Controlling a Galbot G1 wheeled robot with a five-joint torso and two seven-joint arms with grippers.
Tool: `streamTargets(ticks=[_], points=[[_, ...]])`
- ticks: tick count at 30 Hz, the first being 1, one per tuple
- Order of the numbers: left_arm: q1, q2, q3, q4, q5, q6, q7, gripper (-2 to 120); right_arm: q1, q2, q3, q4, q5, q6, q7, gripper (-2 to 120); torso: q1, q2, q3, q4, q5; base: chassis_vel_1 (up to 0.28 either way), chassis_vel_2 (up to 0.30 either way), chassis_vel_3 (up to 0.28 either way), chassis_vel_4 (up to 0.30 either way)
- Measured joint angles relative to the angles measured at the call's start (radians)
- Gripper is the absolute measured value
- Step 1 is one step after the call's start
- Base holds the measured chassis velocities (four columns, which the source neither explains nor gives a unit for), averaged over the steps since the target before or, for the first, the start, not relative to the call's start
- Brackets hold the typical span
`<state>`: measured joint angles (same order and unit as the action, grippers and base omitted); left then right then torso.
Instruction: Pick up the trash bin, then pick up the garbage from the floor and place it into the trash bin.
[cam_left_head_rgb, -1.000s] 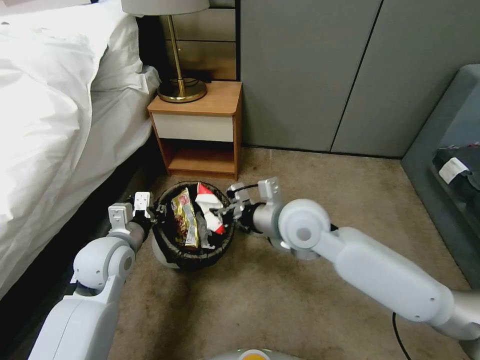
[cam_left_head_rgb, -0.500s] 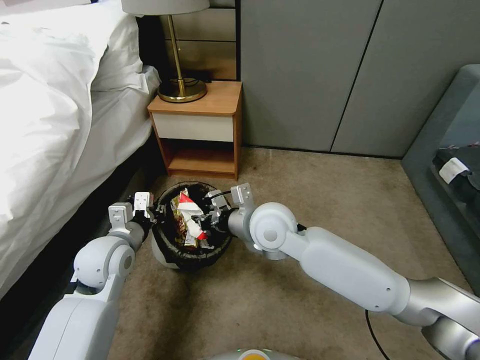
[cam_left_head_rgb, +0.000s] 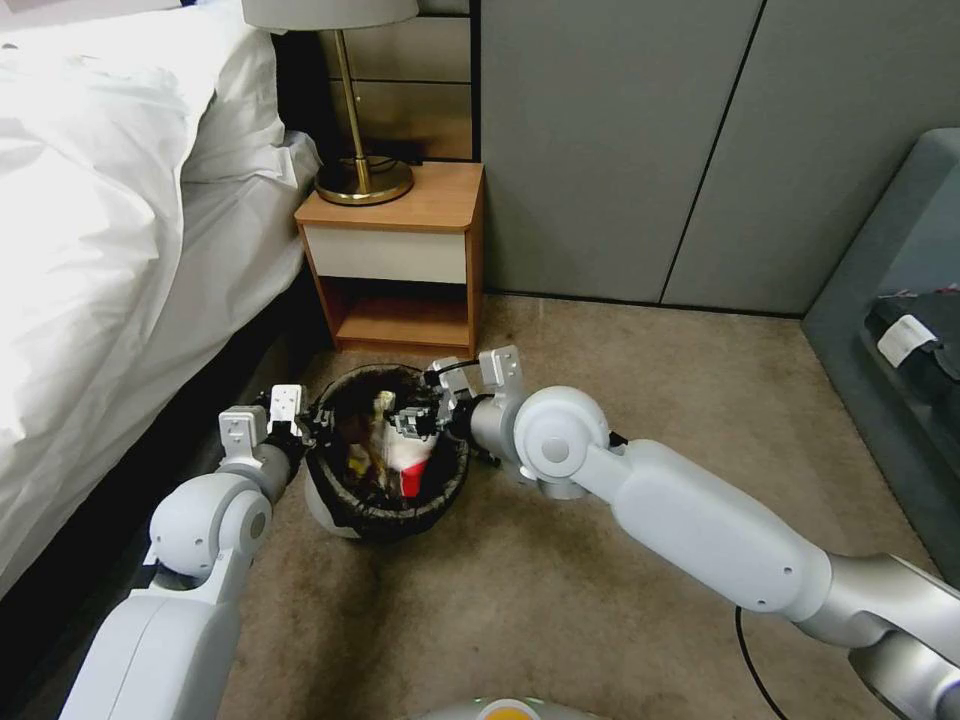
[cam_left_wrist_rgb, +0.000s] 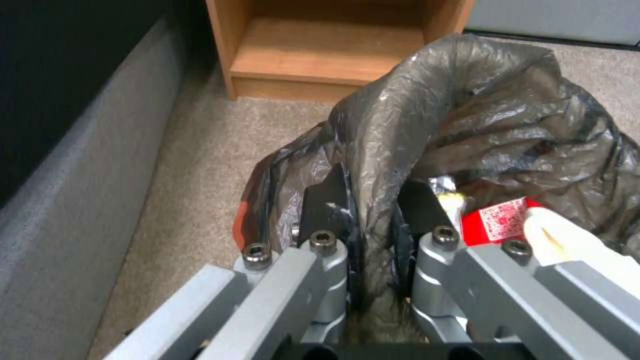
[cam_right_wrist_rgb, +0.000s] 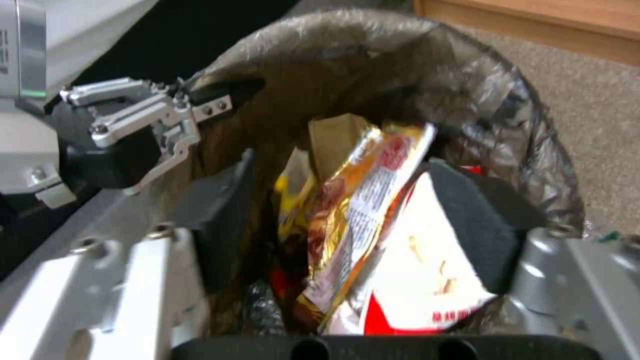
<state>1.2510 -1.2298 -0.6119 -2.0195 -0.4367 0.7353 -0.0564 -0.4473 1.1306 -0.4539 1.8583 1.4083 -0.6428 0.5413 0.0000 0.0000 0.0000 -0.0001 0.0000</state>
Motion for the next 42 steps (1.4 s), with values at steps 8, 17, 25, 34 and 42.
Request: streamTargets(ticks=[8,17,25,34,42], points=[[0.000,0.003,-0.001,-0.004,-0.003,0.000,-0.001,5,-0.011,-0.012,0.011,0.009,0.006,0.000,0.000,98,0.000,0.000,0.000,0.0000,0.0000,0.000,0.000,0.000,0.000],[-0.002,0.020,-0.009,-0.034,-0.027,0.000,-0.007,5,-0.048,-0.092,0.171,0.125,-0.090,0.019,-0.010,100,0.000,0.000,0.000,0.0004,0.0000,0.000,0.000,0.000,0.000],[-0.002,0.044,-0.024,-0.087,-0.050,0.000,-0.021,5,-0.230,-0.237,0.623,0.276,-0.374,0.167,-0.044,100,0.000,0.000,0.000,0.0001,0.0005,0.000,0.000,0.000,0.000],[0.008,0.034,-0.018,-0.110,-0.052,0.000,-0.023,5,-0.702,-0.154,1.145,0.334,-0.922,0.409,-0.231,100,0.000,0.000,0.000,-0.0002,0.0001,0.000,0.000,0.000,0.000],[0.024,0.028,-0.020,-0.121,-0.050,0.000,-0.026,5,-0.916,0.120,1.193,0.251,-1.175,0.572,-0.289,100,0.000,0.000,0.000,0.0000,-0.0001,0.000,0.000,0.000,0.000]])
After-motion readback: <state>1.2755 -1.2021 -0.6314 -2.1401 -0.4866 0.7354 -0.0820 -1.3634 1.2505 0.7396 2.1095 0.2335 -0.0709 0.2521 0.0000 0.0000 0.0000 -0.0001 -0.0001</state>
